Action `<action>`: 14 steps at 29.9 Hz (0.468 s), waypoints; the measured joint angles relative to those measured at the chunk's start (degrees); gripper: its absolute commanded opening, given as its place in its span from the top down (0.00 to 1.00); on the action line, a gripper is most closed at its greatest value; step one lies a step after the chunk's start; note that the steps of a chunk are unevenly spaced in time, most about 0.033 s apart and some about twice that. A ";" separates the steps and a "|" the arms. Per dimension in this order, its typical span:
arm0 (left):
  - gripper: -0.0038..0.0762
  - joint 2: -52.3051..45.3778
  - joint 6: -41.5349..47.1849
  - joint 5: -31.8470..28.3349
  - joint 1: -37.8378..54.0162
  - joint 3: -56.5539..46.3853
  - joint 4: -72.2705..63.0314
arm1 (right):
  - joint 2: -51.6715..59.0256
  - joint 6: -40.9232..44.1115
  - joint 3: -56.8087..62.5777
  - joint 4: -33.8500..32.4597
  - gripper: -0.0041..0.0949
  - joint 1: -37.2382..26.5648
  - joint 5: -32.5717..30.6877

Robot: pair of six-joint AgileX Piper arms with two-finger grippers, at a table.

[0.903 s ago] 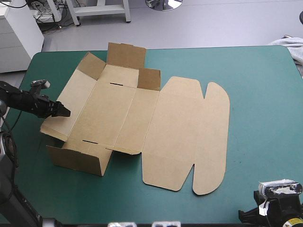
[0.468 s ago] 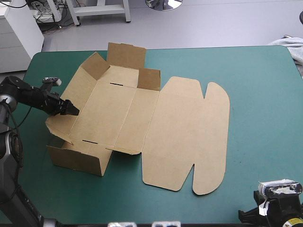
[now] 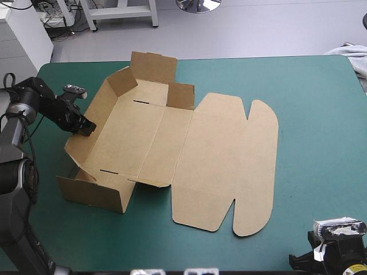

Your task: Fold the box

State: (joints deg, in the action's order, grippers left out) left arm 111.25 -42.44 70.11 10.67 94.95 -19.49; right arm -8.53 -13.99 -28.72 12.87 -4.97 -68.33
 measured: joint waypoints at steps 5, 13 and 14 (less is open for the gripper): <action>0.92 0.66 2.41 0.05 -0.53 0.32 0.98 | 0.00 0.00 0.00 -0.04 0.98 0.00 0.00; 0.96 1.91 3.25 -0.01 -0.65 0.39 1.20 | 0.00 0.00 0.00 -0.04 0.98 0.00 0.00; 0.96 1.91 3.42 -0.01 -0.70 0.44 1.47 | 0.00 0.00 0.00 -0.04 0.98 0.00 0.00</action>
State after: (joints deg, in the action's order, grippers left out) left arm 113.16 -39.01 70.10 9.97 95.38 -18.02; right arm -8.53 -13.99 -28.72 12.83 -4.97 -68.33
